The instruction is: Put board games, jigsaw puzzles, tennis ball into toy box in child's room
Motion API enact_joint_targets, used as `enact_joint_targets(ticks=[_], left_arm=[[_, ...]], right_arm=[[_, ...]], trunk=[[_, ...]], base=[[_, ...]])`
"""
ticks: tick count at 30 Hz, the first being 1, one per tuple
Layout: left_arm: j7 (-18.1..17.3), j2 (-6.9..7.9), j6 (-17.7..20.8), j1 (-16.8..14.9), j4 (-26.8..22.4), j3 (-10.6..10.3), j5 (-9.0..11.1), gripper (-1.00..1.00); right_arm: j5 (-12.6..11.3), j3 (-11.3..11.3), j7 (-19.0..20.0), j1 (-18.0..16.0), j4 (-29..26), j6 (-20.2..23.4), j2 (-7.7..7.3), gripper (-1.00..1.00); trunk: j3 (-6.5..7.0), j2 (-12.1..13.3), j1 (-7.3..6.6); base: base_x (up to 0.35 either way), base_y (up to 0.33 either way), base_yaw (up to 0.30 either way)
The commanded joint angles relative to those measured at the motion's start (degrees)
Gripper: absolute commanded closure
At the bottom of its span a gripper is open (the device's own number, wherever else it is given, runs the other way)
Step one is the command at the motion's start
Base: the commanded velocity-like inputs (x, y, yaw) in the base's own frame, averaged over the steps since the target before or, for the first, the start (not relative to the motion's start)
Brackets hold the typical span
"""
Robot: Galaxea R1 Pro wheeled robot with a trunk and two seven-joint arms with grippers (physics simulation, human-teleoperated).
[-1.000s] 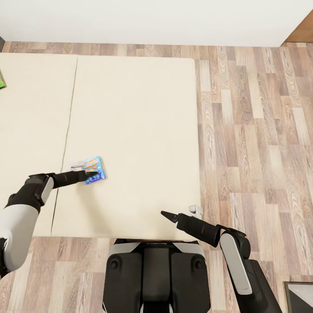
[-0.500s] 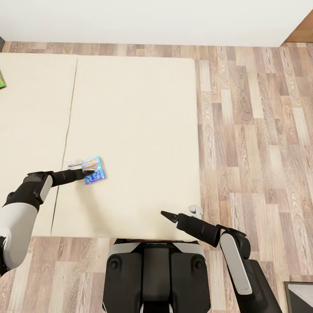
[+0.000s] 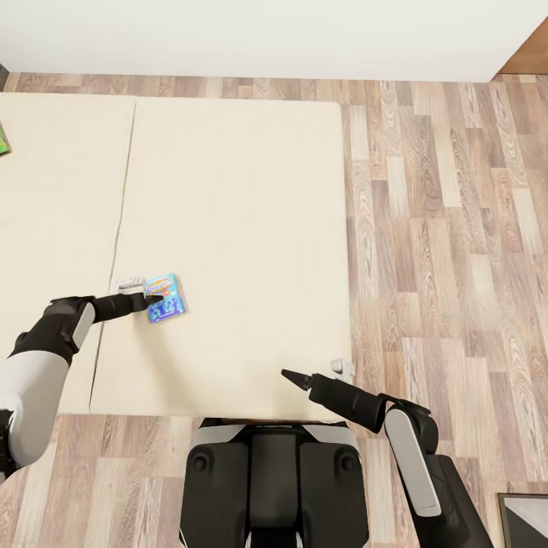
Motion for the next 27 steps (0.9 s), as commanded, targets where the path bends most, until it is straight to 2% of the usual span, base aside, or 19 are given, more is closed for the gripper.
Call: enact_joint_targets(ticks=[1,11,20,27], left_arm=[[-0.26,-0.29,0.45,-0.59,-0.05,0.32,-0.31,-1.0],[-0.06,-1.07,2.3,-5.04,-0.06,0.31,0.12,-1.0],[0.07,-2.15,2.43,-5.79,-0.07,0.16,-0.42,-1.0],[0.22,-2.31,2.26,-5.82,-0.01,0.01,-0.54,-1.0]], right_arm=[[0.38,-0.04,0.4,-0.03,-0.02,0.21,0.04,-1.0],[0.38,0.32,0.4,-0.02,-0.02,0.11,0.04,-1.0],[0.38,0.18,0.41,-0.01,-0.02,0.11,0.04,-1.0],[0.38,0.11,0.4,0.01,-0.02,0.11,0.04,-1.0]], trunk=[[-0.05,-0.07,0.03],[-0.05,-0.07,0.03],[-0.05,-0.07,0.03],[-0.05,-0.07,0.03]], base=[[0.0,0.0,0.0],[0.0,0.0,0.0],[0.0,0.0,0.0],[0.0,0.0,0.0]])
